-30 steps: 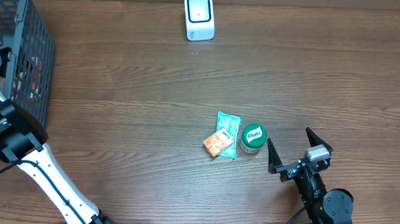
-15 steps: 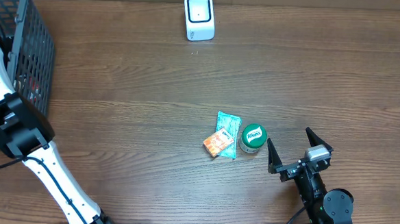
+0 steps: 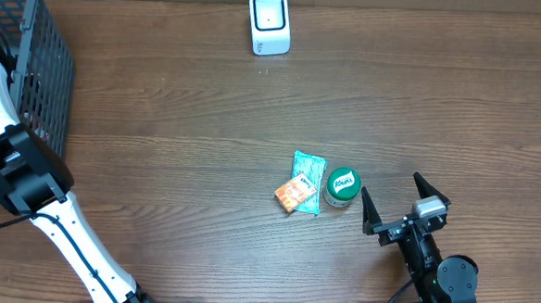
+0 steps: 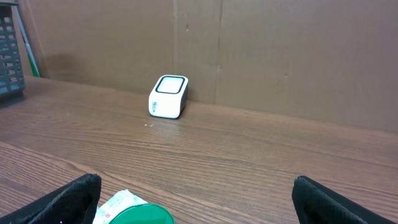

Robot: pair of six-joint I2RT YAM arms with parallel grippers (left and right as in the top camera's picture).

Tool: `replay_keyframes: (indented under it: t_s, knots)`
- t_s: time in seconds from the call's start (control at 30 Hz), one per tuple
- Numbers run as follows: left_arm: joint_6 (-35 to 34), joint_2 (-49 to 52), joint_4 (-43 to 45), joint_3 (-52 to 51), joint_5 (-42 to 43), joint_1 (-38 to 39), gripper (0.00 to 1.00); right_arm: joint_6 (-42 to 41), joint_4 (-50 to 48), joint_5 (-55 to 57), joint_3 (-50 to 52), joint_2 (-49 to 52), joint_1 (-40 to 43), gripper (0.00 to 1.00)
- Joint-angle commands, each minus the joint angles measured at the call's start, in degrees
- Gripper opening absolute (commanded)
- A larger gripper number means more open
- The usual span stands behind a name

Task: Scan the item barcode
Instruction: 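Grasp the PanTree bag and red stick with the left gripper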

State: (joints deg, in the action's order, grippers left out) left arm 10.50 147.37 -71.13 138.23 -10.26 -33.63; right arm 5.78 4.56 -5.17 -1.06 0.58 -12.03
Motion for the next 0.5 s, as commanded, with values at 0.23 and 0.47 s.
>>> replay_keyframes:
  t_s: [0.23,0.47]
  knots:
    - [-0.44,3.06,-0.02,-5.92,2.91,-1.79,0.25,-0.2,-0.2,-0.22,0.59,-0.35,-0.15,1.0]
    - [-0.22,1.68,-0.68,-4.13,10.03,-1.77,0.04,-0.2,-0.2,-0.22,0.59,-0.35,-0.15,1.0]
